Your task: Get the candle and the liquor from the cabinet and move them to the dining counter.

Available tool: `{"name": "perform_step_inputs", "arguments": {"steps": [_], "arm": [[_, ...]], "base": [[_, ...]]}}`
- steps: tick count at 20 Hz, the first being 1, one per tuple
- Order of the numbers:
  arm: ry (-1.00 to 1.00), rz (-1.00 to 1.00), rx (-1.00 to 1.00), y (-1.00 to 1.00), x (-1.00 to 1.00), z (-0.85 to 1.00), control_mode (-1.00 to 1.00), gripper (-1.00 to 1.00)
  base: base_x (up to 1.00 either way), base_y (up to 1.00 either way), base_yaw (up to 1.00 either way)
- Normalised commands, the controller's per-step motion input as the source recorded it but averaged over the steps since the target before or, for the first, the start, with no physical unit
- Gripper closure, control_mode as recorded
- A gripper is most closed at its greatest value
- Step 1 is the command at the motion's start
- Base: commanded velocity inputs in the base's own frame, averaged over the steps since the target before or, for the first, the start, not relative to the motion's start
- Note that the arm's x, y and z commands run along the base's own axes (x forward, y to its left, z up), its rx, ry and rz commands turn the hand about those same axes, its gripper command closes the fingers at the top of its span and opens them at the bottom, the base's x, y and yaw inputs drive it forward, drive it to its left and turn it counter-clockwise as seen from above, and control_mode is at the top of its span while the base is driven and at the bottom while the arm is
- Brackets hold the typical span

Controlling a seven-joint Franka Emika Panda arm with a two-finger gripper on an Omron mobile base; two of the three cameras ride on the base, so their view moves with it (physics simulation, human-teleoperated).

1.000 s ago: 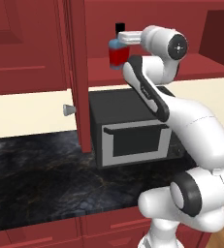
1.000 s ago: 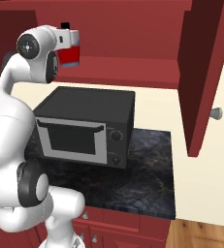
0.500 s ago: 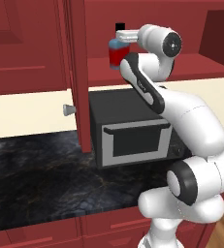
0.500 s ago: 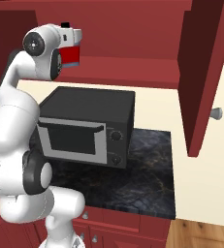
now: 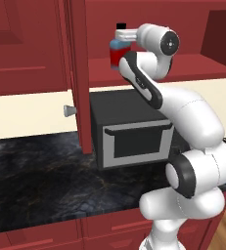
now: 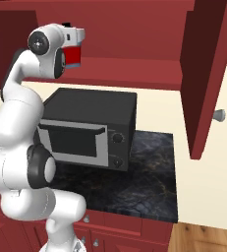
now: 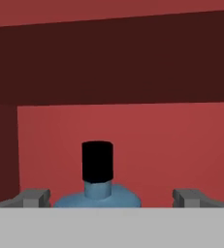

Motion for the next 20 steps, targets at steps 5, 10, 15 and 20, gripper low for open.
{"name": "perform_step_inputs", "arguments": {"steps": [5,10,15,20], "arm": [[0.02,0.00,0.00,0.12,0.16,0.00,-1.00,-1.00],[0.03,0.00,0.00,0.16,0.16,0.00,-1.00,-1.00],[0.04,0.00,0.00,0.08,0.11,0.00,-1.00,-1.00],[0.03,0.00,0.00,0.04,0.11,0.00,-1.00,-1.00]], "base": [[0.00,0.00,0.00],[0.00,0.00,0.00],[0.00,0.00,0.00],[0.00,0.00,0.00]]}}
